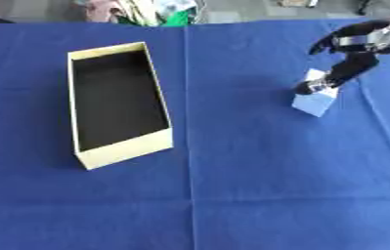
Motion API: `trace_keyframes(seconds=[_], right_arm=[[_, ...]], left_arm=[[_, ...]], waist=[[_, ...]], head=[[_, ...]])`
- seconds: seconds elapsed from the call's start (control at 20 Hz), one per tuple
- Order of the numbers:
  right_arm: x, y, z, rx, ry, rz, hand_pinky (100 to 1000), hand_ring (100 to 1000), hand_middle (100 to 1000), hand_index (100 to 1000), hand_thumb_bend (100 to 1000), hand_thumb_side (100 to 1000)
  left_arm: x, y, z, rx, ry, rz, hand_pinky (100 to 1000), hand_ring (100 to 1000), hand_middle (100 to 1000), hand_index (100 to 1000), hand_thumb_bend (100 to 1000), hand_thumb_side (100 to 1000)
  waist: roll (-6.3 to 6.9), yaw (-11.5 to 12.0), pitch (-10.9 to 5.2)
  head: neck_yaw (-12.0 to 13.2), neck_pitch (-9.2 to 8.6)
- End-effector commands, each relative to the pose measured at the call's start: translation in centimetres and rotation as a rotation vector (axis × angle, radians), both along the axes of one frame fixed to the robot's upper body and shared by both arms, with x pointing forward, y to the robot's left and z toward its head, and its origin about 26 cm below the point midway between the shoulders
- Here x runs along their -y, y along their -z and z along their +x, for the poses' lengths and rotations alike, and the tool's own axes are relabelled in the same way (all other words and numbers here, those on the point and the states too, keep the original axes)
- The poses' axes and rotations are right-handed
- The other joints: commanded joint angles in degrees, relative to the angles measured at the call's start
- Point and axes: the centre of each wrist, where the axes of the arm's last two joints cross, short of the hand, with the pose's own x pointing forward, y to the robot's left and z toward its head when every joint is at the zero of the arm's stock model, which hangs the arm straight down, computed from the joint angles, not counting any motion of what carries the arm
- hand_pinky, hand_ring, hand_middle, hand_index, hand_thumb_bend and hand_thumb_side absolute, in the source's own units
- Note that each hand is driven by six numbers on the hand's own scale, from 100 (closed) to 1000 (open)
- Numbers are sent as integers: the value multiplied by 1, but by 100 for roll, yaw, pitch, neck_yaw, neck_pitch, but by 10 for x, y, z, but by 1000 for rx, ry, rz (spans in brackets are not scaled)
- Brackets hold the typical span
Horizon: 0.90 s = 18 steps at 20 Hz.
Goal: Pick up objects on the table and place them in the box.
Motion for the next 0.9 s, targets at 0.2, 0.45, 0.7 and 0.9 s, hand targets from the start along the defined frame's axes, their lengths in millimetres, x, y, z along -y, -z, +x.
trace_keyframes(seconds=[0.2,0.45,0.7,0.9], right_arm=[[11,-9,-2,73,72,-73,817,955,966,1000,535,722],[16,2,8,121,102,-112,811,952,964,1000,533,727],[23,11,15,107,122,-123,811,953,965,1000,536,714],[26,14,17,72,122,-123,813,954,967,1000,534,699]], left_arm=[[-2,-7,-3,24,2,20,471,686,636,728,100,695],[-1,-6,-3,20,8,15,471,688,637,728,100,697],[-1,-5,-4,18,10,14,471,689,637,727,100,698],[0,-5,-4,17,12,12,471,690,638,727,100,699]], waist=[[31,23,-72],[50,53,-48],[66,105,-15],[59,120,5]], head=[[-7,-49],[-34,-55],[-51,-58],[-52,-39]])
